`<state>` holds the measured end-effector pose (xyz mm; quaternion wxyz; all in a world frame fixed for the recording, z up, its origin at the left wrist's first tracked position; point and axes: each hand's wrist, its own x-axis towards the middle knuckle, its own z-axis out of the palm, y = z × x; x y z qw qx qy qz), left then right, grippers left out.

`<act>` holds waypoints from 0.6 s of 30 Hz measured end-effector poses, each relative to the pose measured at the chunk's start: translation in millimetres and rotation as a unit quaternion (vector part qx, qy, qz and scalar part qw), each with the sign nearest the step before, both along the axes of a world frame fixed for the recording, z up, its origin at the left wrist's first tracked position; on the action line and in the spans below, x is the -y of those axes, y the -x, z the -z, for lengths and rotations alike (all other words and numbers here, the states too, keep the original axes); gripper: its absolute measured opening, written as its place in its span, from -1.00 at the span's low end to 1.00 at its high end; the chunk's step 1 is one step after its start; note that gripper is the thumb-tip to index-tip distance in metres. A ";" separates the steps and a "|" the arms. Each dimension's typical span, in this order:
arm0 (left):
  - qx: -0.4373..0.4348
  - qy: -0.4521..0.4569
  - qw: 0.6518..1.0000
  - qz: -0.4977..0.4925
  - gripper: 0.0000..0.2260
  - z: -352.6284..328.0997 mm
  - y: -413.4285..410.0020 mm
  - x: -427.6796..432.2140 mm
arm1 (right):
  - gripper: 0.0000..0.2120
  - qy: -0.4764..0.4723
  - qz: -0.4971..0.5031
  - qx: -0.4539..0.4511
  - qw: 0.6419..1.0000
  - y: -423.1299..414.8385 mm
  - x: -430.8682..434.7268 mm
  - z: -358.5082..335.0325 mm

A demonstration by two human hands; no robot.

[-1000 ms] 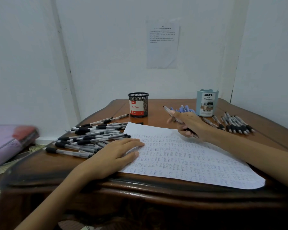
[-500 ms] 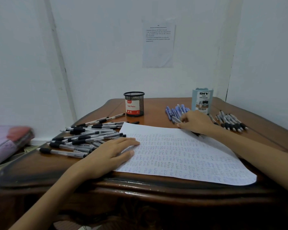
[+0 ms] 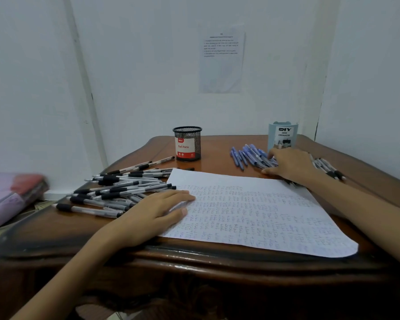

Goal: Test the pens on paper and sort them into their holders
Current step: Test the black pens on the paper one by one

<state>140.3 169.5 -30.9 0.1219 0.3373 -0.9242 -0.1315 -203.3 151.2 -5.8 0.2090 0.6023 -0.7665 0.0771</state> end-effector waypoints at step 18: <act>0.020 0.012 1.000 -0.009 -0.62 -6.6 1.9 -7.1 | -0.82 0.009 -0.255 0.144 0.956 -94.6 51.0 -10.4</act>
